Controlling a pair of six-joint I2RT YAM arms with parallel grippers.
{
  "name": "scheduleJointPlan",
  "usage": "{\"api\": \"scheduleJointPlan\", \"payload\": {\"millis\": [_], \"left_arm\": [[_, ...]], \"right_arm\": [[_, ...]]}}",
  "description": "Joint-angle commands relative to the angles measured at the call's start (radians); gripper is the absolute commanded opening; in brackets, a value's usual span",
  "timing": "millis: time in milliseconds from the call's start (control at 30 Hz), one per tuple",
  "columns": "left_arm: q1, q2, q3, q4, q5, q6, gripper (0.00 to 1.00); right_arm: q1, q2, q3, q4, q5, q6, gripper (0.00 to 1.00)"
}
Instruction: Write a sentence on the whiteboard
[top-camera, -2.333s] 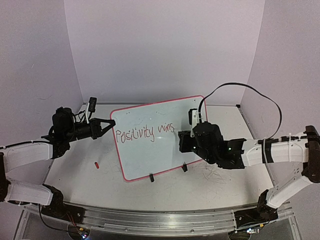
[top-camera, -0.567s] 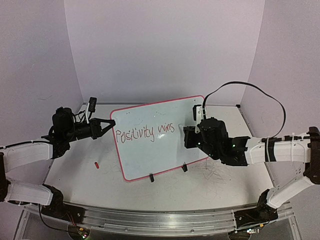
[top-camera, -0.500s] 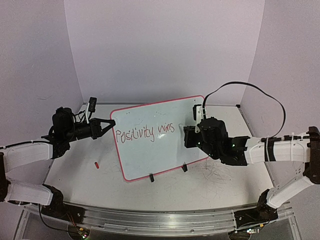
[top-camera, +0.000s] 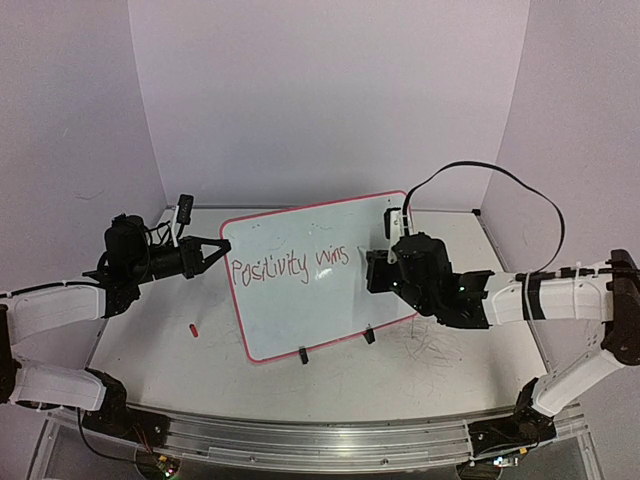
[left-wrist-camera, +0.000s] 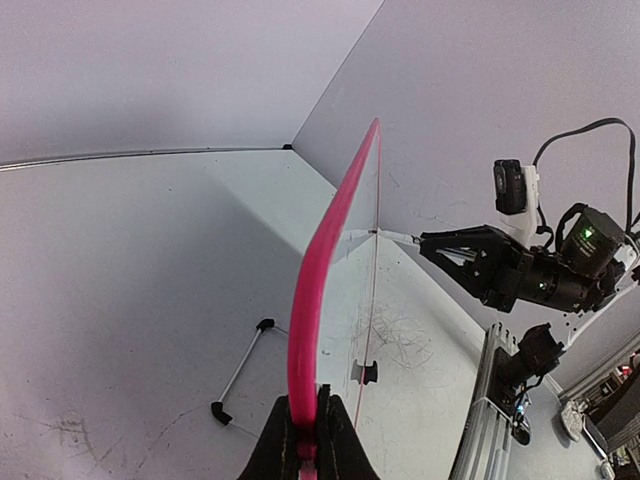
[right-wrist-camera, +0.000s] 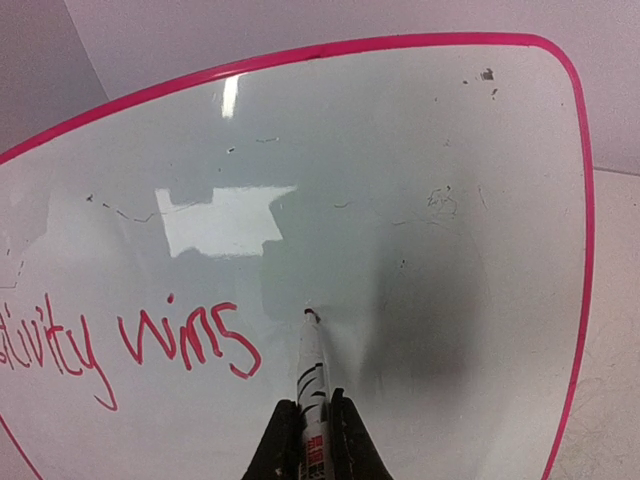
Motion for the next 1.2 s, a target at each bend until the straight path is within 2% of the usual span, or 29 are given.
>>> {"api": "scheduleJointPlan", "payload": {"millis": [0, 400, 900, 1167], "left_arm": [[-0.012, 0.01, 0.016, -0.003, 0.006, 0.056, 0.0], [-0.011, 0.012, 0.016, -0.003, 0.006, 0.055, 0.0], [-0.011, 0.009, 0.014, -0.003, 0.004, 0.055, 0.0], [-0.011, 0.001, 0.011, -0.004, 0.001, 0.054, 0.0]], "right_arm": [[-0.004, 0.027, 0.047, 0.035, -0.02, -0.032, 0.0], [0.012, -0.015, -0.007, -0.01, -0.068, 0.023, 0.0], [0.013, -0.036, -0.011, -0.052, 0.024, 0.068, 0.0], [0.011, 0.006, 0.027, -0.005, 0.04, 0.041, 0.0]]}}
